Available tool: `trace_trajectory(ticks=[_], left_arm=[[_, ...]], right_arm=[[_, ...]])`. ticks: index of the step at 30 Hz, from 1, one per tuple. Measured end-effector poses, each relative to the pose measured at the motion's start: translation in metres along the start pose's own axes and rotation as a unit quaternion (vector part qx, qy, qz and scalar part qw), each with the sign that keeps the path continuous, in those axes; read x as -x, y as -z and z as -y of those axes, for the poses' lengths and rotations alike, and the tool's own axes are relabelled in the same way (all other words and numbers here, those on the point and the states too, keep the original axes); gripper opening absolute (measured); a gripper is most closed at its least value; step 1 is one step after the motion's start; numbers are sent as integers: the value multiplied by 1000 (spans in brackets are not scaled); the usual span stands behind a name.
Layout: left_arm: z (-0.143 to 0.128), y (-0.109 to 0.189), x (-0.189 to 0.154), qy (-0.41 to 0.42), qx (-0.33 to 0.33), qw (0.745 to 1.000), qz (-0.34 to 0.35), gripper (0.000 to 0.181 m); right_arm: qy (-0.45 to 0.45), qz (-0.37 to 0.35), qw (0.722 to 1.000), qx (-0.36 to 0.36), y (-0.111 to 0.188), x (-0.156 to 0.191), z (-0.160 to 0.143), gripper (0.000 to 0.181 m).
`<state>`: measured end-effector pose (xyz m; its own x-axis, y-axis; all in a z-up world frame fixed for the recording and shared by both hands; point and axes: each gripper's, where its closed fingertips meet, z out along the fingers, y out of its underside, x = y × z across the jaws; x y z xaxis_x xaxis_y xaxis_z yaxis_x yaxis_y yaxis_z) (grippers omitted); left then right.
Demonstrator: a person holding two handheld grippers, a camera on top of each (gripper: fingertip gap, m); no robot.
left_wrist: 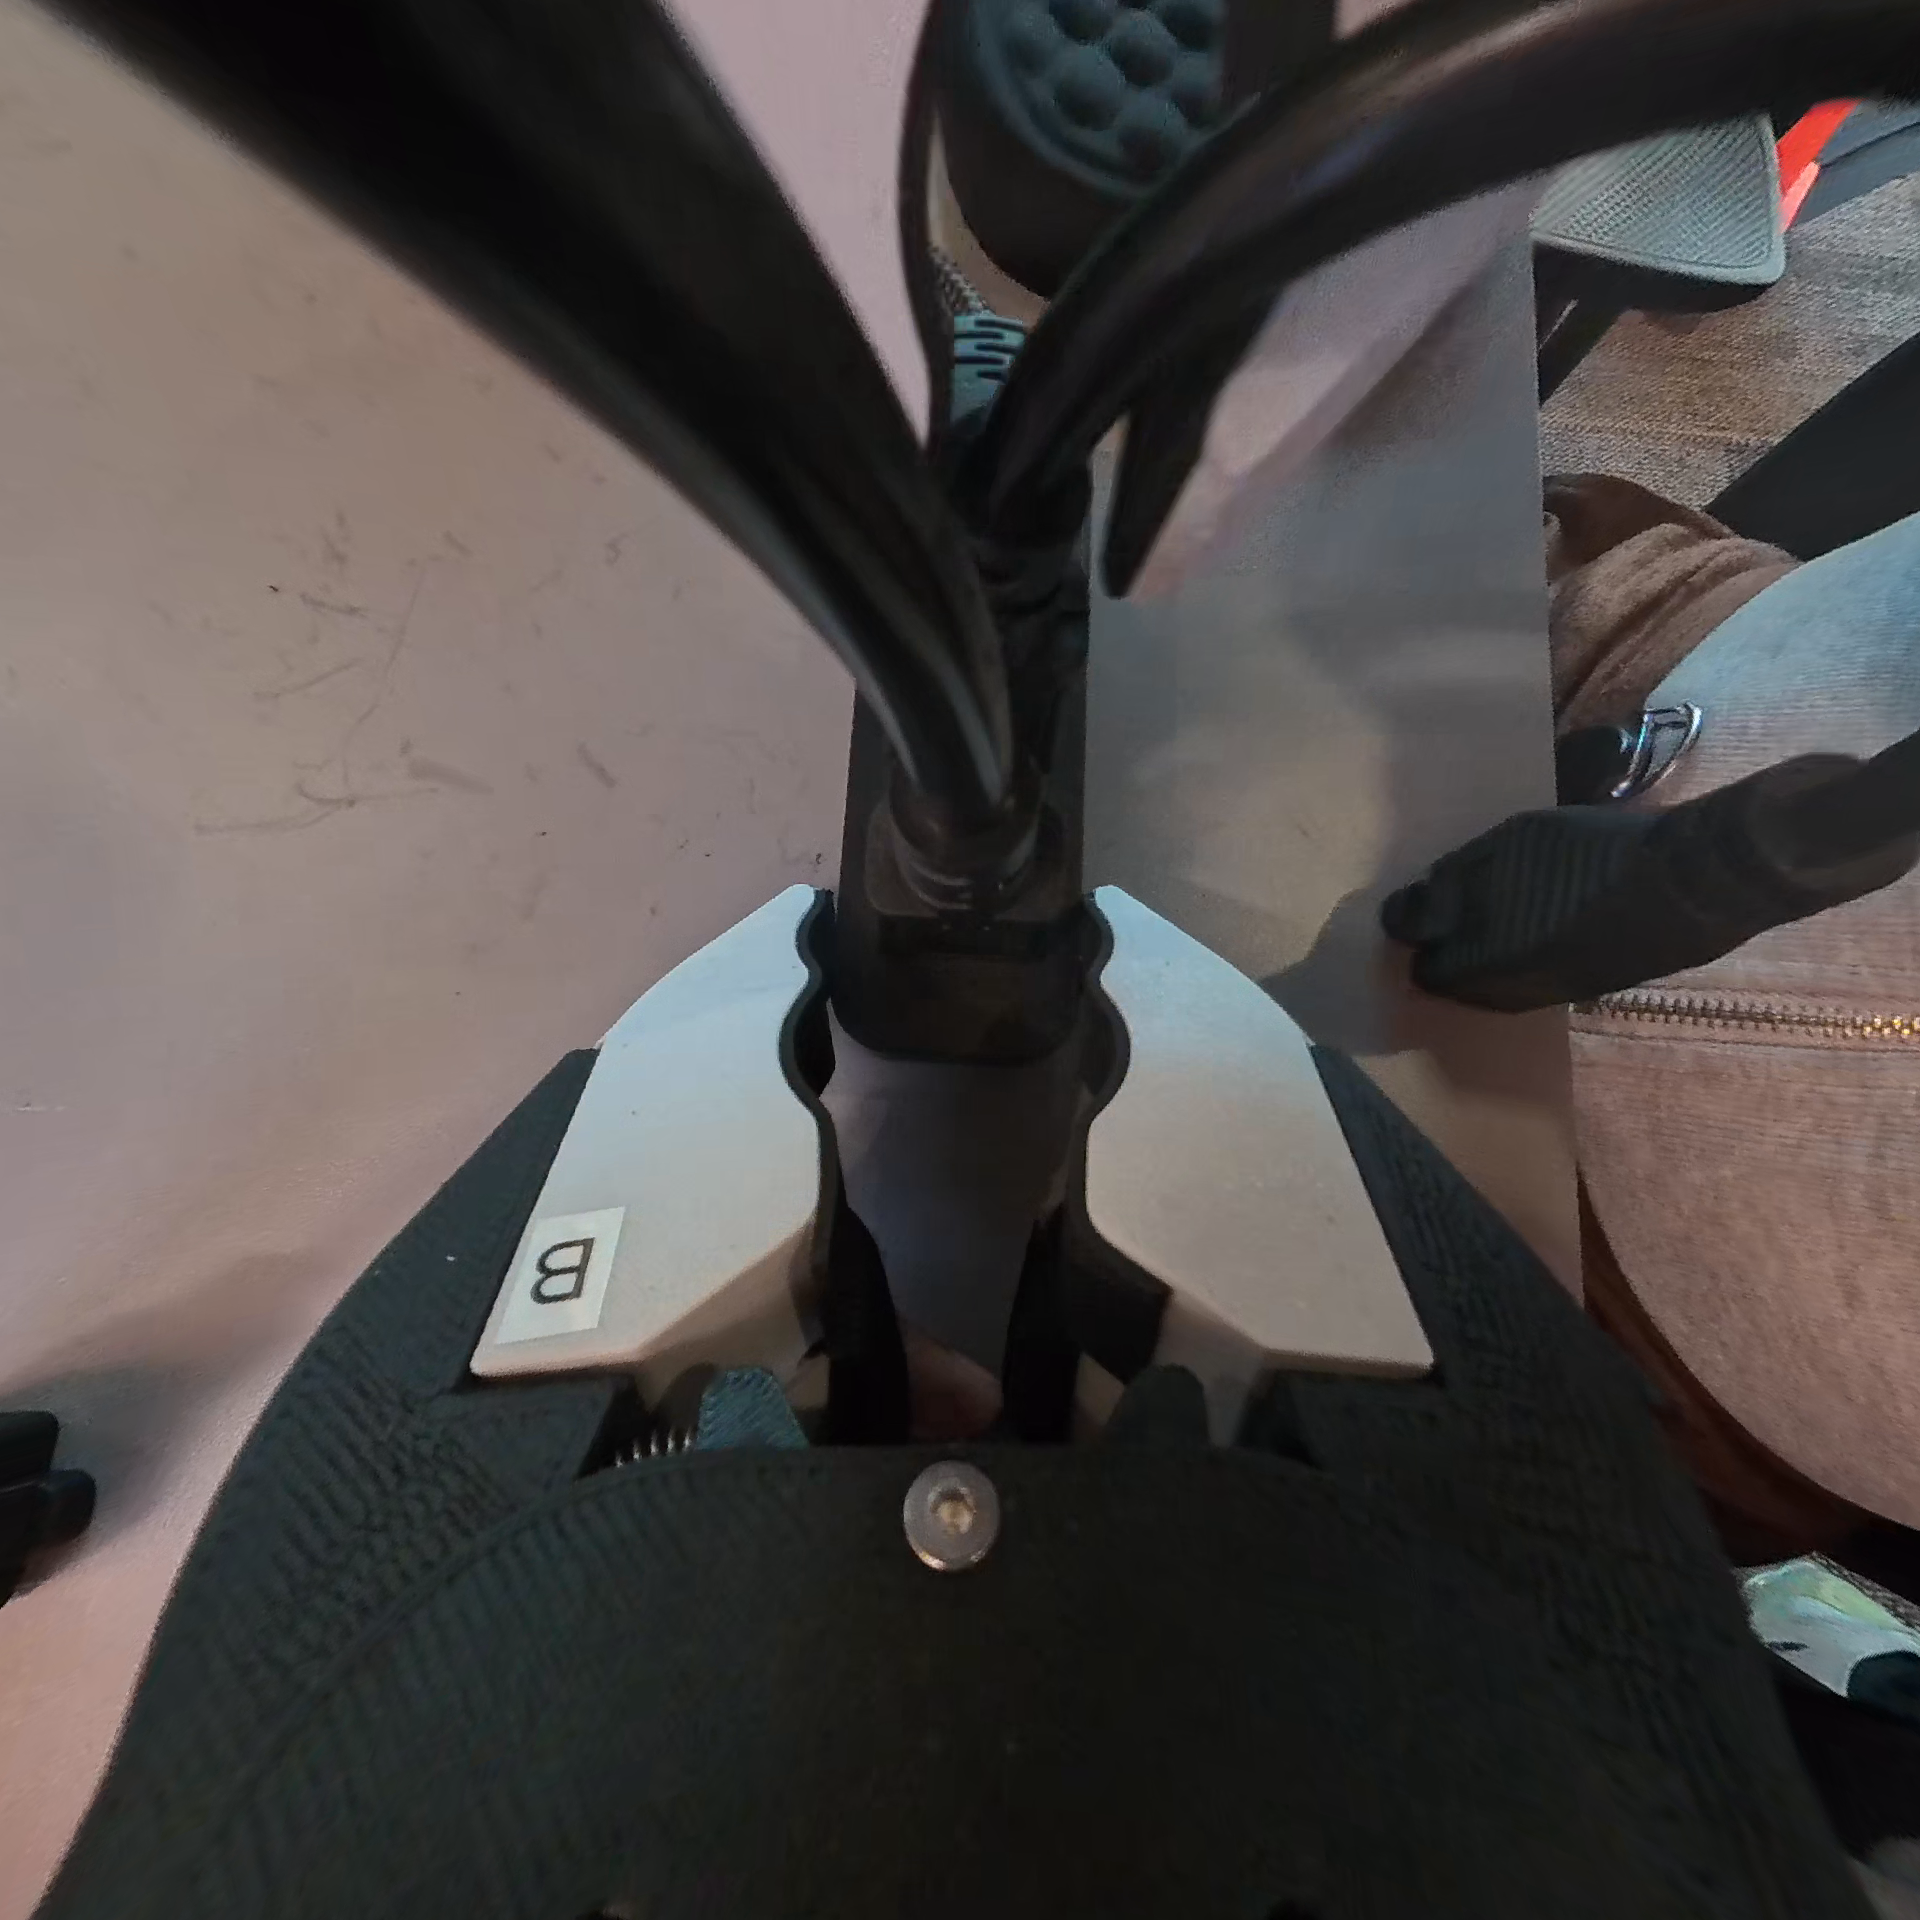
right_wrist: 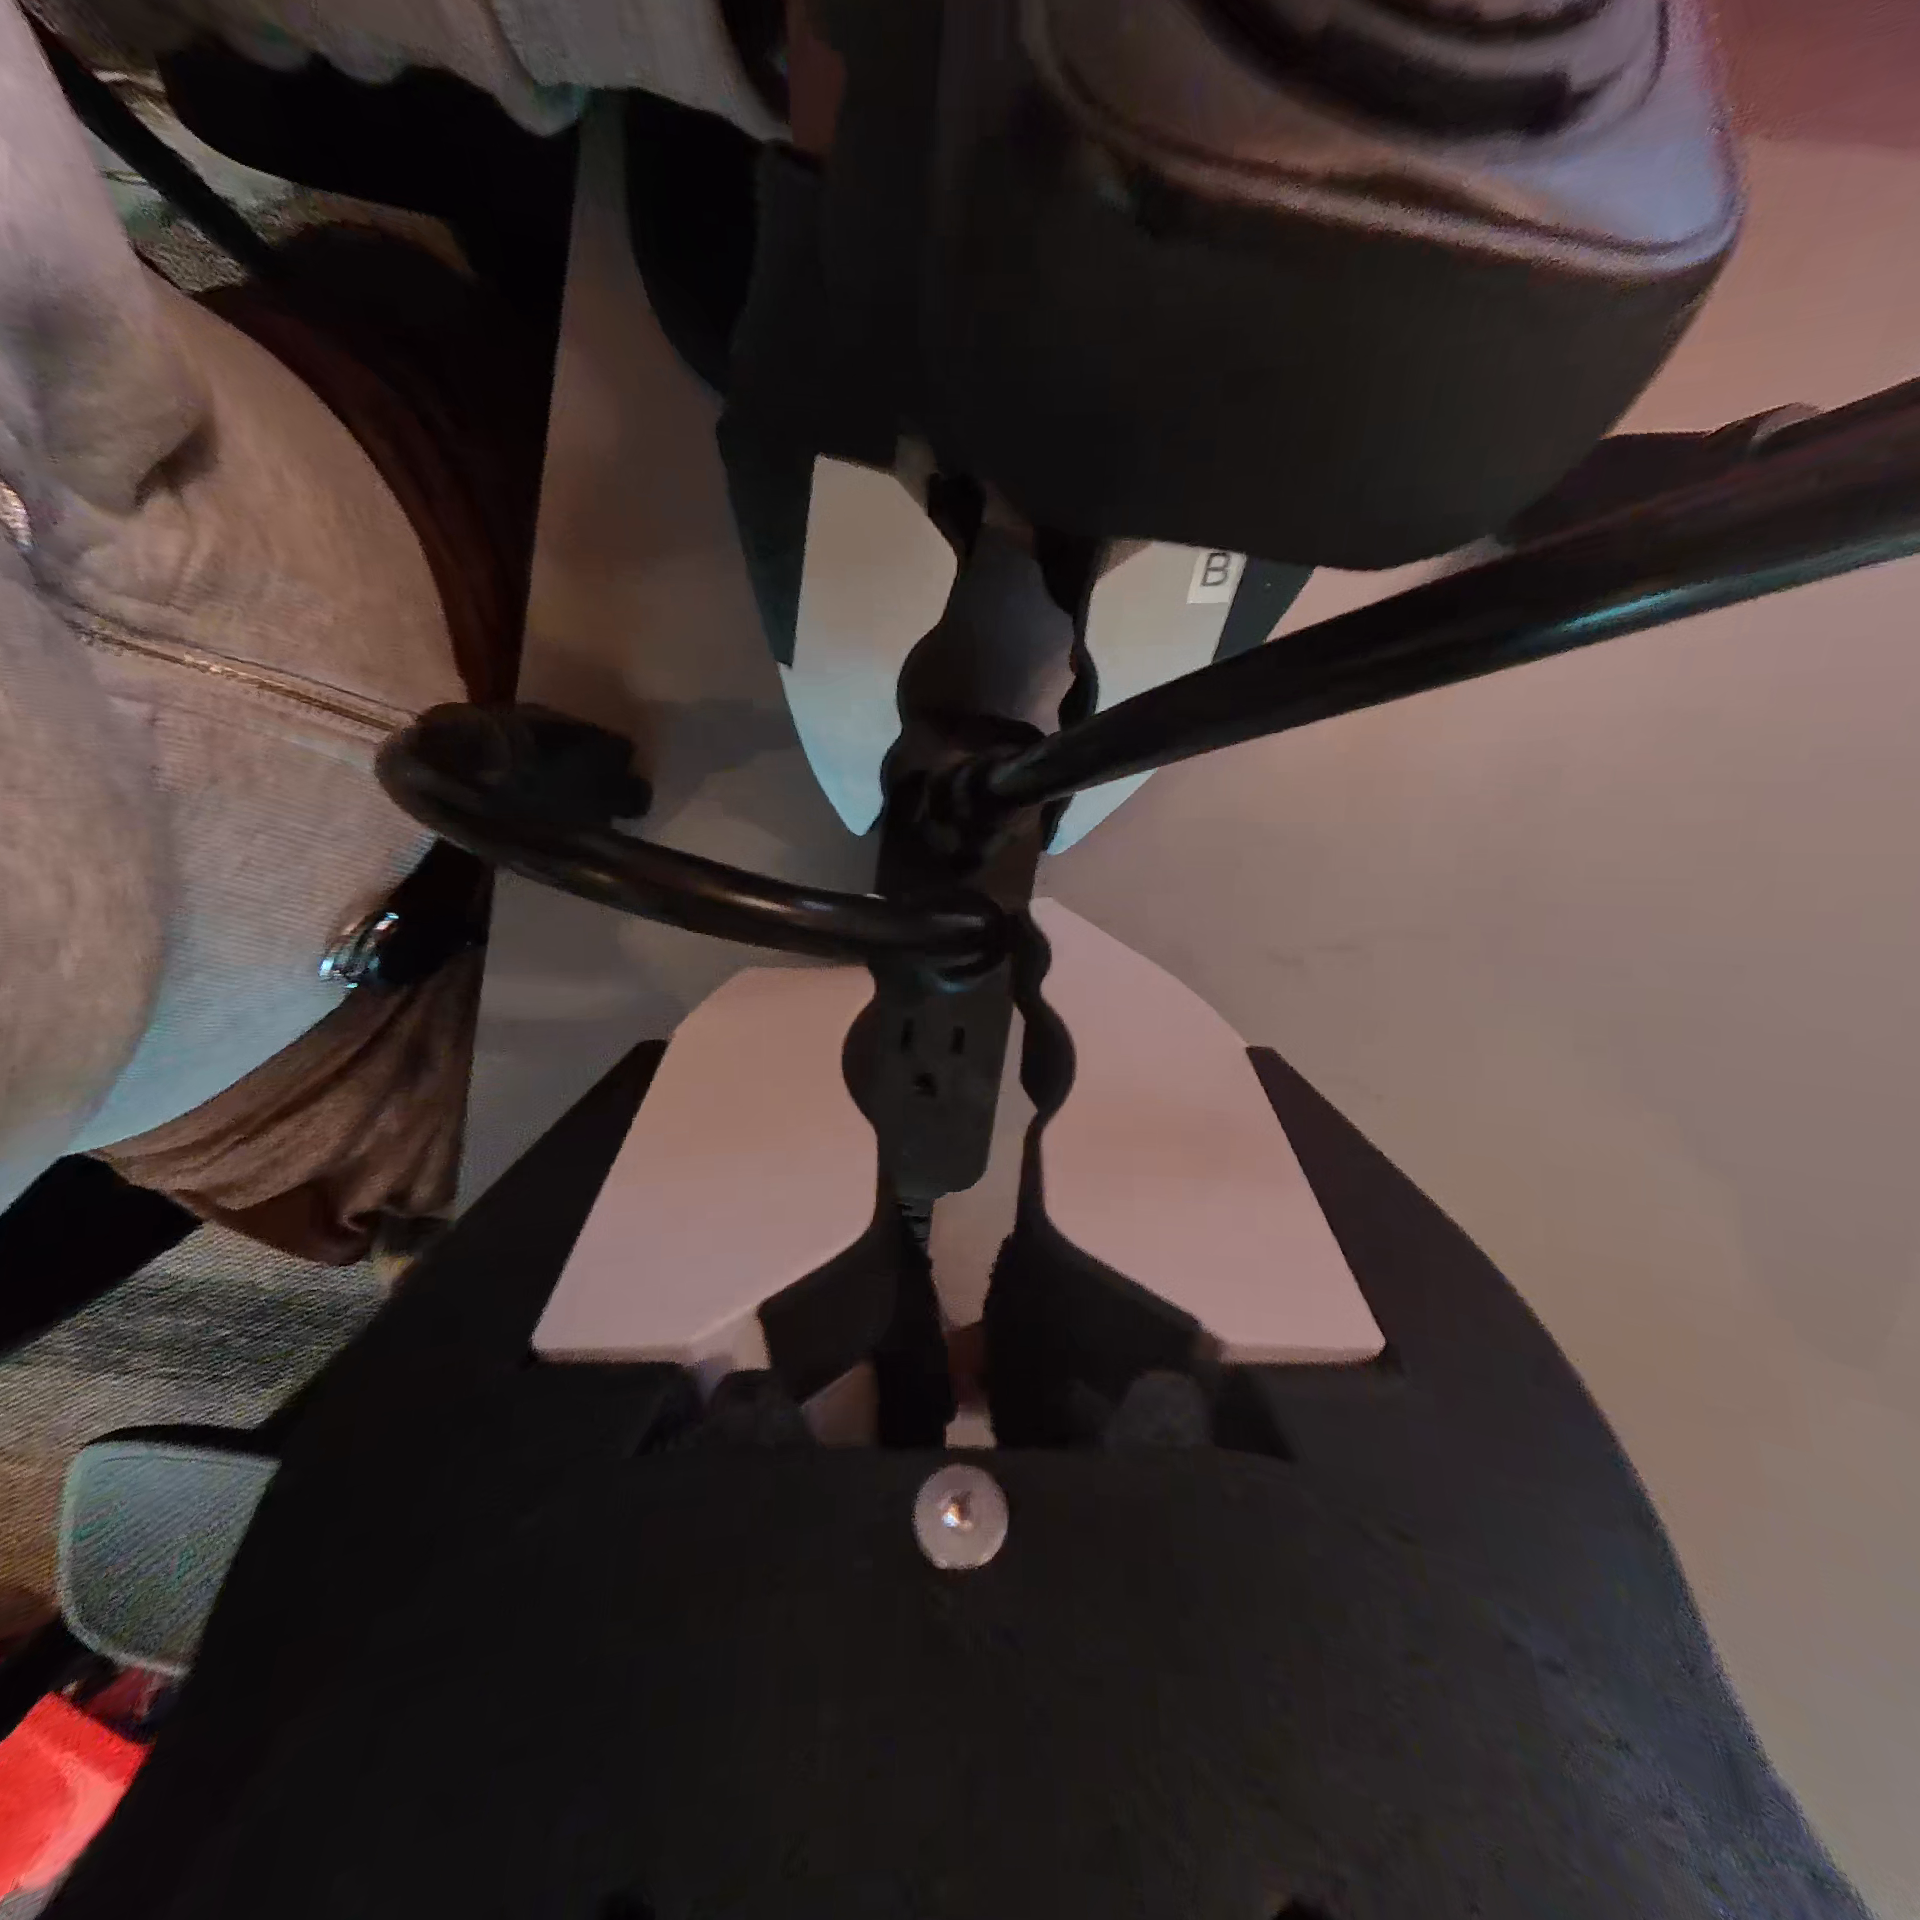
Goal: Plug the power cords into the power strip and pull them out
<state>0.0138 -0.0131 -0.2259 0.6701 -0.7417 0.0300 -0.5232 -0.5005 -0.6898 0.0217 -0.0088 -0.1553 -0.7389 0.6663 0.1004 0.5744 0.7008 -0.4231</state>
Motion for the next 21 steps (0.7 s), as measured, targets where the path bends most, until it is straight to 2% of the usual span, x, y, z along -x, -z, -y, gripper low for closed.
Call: trace_trajectory(ticks=[2,9,16,21], left_arm=[[0,0,0,0,0,1000,0,44],[0,0,0,-2,0,1000,1,44],[0,0,1,-1,-2,1000,2,45],[0,0,0,0,1,1000,-1,44]], right_arm=[[1,-11,1000,7,0,-3,-1,16],[-15,-24,999,39,-2,-1,-2,17],[-37,15,996,77,0,1,-18,16],[-27,23,997,70,-2,2,-14,15]])
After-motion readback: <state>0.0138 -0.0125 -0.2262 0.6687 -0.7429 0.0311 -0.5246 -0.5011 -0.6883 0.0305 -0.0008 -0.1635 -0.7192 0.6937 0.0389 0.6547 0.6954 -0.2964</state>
